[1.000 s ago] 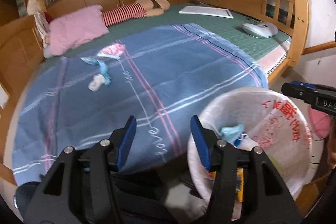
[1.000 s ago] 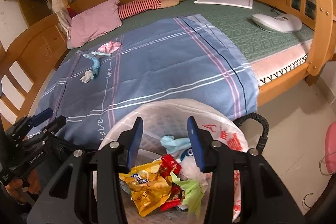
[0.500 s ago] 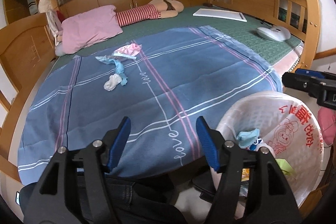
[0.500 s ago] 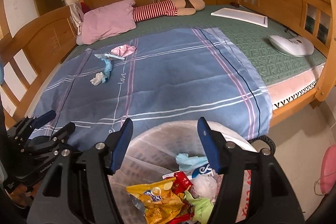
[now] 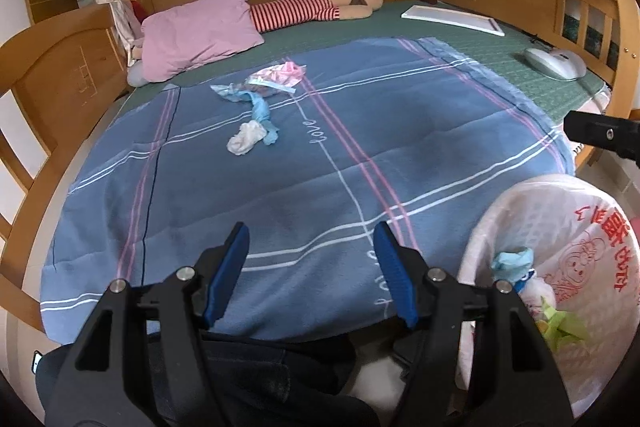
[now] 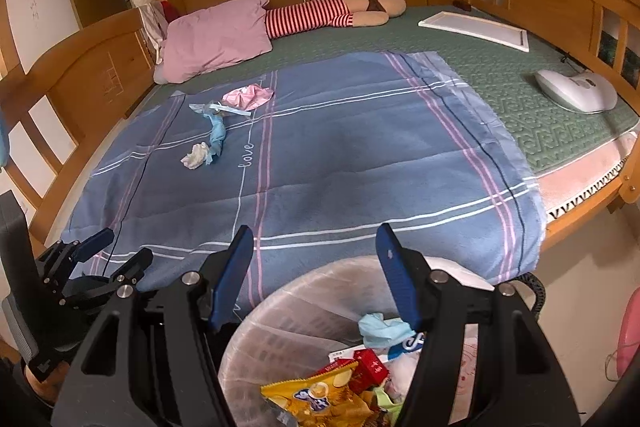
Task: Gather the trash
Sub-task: 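Grasp the white tissue with the left gripper while the right reaches the blue rope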
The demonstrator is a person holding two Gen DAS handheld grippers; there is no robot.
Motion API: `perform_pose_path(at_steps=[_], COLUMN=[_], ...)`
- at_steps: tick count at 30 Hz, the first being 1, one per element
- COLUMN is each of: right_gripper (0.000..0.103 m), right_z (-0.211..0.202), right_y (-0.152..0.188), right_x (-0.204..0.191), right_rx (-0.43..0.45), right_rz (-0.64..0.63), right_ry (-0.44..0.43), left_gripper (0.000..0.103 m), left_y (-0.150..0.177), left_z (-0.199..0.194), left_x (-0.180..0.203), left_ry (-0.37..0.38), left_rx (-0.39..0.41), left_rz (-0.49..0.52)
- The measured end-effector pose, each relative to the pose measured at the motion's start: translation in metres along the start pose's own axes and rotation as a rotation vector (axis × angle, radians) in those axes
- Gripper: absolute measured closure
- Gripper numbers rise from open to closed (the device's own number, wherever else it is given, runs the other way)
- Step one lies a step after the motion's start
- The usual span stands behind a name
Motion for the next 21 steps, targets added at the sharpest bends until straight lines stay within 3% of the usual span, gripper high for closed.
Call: perform_pose_path(at_steps=[3,5,8,11,16,17,19,20,21], right_gripper=[0.040,0.040,0.040,0.040,0.040,0.040,0.040,0.040,0.040], right_z=[0.005,0.009,0.015,0.024,0.037,0.039,0.047,0.051,0.059], right_y=[-0.007,-0.014,-0.024,-0.035,-0.055,-0.059,-0.072,-0.078,-0.089], right_x=[-0.001,0.002,0.007,0.013,0.012,0.010,0.005,0.003,-0.003], right_rx=[-0.003,-0.007,-0.022,-0.047,-0.076,-0.078,-0.076,-0.078,-0.083], right_rz=[0.003,0.016,0.043,0.060,0.046,0.039,0.020,0.016,0.007], right_ry=[0.009,0.012,0.000,0.013,0.030,0.037,0.048,0.047,0.029], left_gripper=[0.038,0.034,0.026,0.016,0.015,0.020,0.072,0.072,0.079], left_y=[-0.015,-0.042,-0.091,-0.139,-0.175,-0.173,-0.169,-0.168,-0.166], left_z=[0.007,0.019,0.057,0.111,0.210,0.223,0.239,0.240,0.234], left_x=[-0.006,-0.022,-0.064,-0.098,-0.107,-0.108,-0.108,-0.110,-0.115], left_ry=[-0.004,-0.050,-0.066,-0.095,-0.055,-0.047,-0.025,0.008,0.035], left_rx=[-0.016,-0.030,-0.101,-0.161,-0.304,-0.326,-0.368,-0.370,-0.358], left_rz=[0.002,-0.016,-0.174,-0.301,-0.289,-0.291,-0.266,-0.271,-0.297])
Point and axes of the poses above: each gripper's, at about its wrist camera, not at the fingertips, and z roughly the way its jaws point, x to its right, y to its underside, the point moved 5 cm from there along z, roughly the way its jaws point, and after that the axes turned 15 degrees about -x, right-handed, at the moved point
